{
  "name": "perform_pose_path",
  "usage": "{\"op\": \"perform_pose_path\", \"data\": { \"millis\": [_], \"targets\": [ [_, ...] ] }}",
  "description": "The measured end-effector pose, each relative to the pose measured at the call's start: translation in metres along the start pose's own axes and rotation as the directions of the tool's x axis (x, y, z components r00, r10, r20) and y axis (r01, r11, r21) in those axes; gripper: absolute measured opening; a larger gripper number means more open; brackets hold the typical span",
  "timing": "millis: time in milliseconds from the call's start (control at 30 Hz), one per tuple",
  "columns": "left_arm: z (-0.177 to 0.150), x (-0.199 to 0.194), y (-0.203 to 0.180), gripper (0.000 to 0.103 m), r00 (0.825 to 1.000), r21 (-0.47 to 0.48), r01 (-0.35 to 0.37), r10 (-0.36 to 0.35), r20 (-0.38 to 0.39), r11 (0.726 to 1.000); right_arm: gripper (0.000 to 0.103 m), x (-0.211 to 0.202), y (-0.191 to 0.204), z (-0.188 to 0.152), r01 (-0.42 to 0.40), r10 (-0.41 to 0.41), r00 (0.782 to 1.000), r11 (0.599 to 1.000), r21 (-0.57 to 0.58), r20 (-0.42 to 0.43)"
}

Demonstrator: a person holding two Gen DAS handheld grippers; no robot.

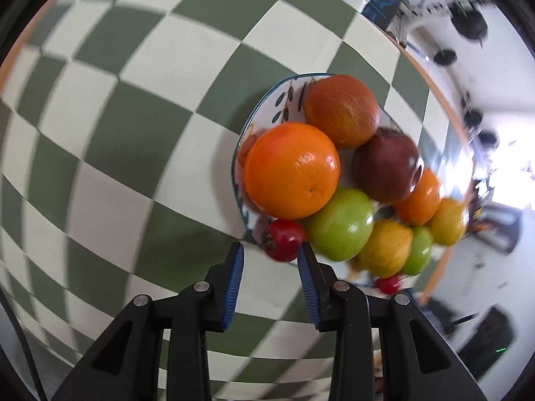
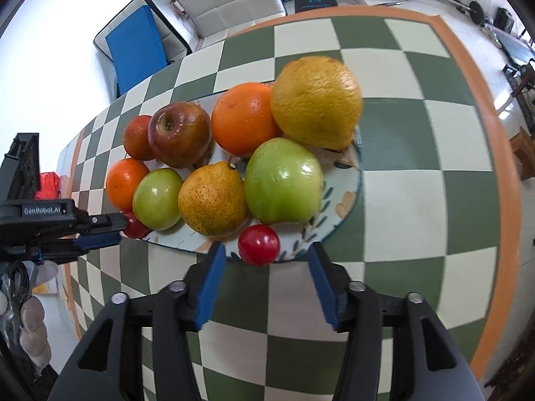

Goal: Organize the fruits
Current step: 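Lower both cherry tomatoes onto the white plate and open both tools, then lift both open tools up away from the plate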

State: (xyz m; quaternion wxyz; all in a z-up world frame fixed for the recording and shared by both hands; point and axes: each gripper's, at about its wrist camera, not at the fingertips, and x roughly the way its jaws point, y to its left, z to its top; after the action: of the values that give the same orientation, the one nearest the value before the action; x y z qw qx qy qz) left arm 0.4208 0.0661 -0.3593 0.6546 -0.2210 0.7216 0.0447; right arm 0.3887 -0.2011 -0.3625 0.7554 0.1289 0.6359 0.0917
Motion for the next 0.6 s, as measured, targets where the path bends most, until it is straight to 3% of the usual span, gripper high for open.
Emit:
{"op": "perform_pose_path", "data": {
  "millis": [100,167,233,300,433,500,600],
  "targets": [
    [-0.013,-0.007,-0.014,0.044,0.992,0.113,-0.117,0.111,0.058,0.987,0.065,-0.013,0.000,-0.005,0.047,-0.047,0.999,0.999,-0.002,0.017],
    [-0.024,-0.012,-0.023,0.045,0.981,0.176,-0.179,0.162,0.106,0.968,0.071,-0.021,-0.001,-0.009,0.082,-0.082,0.996,0.997,-0.003,0.029],
    [-0.034,-0.017,-0.033,0.053,0.966,0.238,-0.240,0.206,0.158,0.941,0.085,-0.030,-0.003,-0.011,0.109,-0.109,0.993,0.994,0.003,0.045],
    [-0.045,-0.023,-0.042,0.085,0.947,0.279,-0.295,0.241,0.213,0.914,0.090,-0.038,-0.004,-0.012,0.121,-0.121,0.991,0.993,0.010,0.062],
    [-0.057,-0.028,-0.052,0.089,0.933,0.309,-0.327,0.252,0.258,0.893,0.096,-0.053,-0.007,-0.013,0.146,-0.147,0.984,0.989,0.025,0.095],
    [-0.061,-0.032,-0.054,0.099,0.930,0.313,-0.327,0.244,0.275,0.892,0.096,-0.058,-0.006,-0.012,0.152,-0.154,0.982,0.988,0.025,0.106],
    [-0.067,-0.037,-0.059,0.099,0.923,0.314,-0.331,0.237,0.302,0.890,0.097,-0.065,-0.004,-0.011,0.180,-0.181,0.976,0.984,0.018,0.123]
  ]
}}
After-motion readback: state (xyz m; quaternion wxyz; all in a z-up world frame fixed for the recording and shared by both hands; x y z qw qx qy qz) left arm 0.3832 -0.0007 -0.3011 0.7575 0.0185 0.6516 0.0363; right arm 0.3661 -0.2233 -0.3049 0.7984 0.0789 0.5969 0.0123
